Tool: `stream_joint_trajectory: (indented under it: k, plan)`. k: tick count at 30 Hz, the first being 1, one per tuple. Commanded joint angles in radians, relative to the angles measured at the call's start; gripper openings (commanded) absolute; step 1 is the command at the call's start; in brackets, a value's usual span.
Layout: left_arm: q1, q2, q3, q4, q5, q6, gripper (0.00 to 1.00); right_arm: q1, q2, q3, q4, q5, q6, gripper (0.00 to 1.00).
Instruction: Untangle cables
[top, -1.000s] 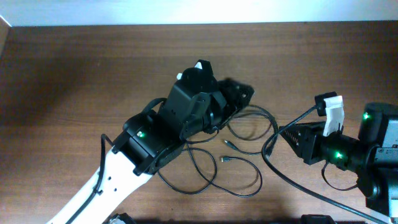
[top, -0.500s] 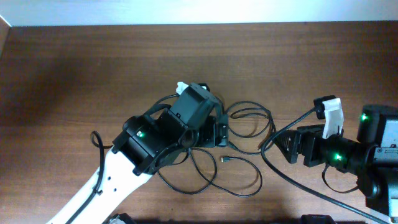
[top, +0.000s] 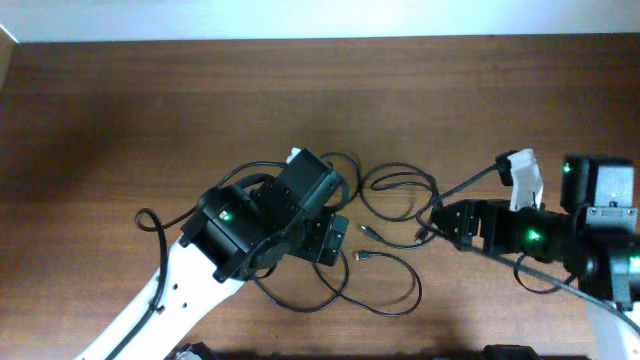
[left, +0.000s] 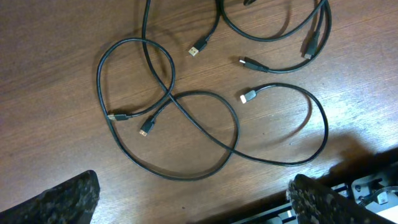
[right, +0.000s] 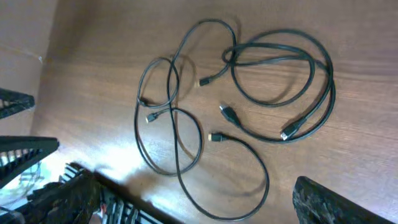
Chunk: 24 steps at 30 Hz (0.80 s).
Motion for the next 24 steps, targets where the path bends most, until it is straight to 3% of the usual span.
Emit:
stream_joint_trajectory:
  k: [1,24]
  plan:
    - [-0.002,-0.001,0.004,-0.001,-0.015,0.016,0.99,-0.003,0.048,0.008,-0.032,0.009,-0.008,0.99]
    - [-0.002,-0.002,0.004,-0.002,-0.015,0.016,0.99,-0.003,0.052,0.008,-0.035,0.009,-0.008,0.99]
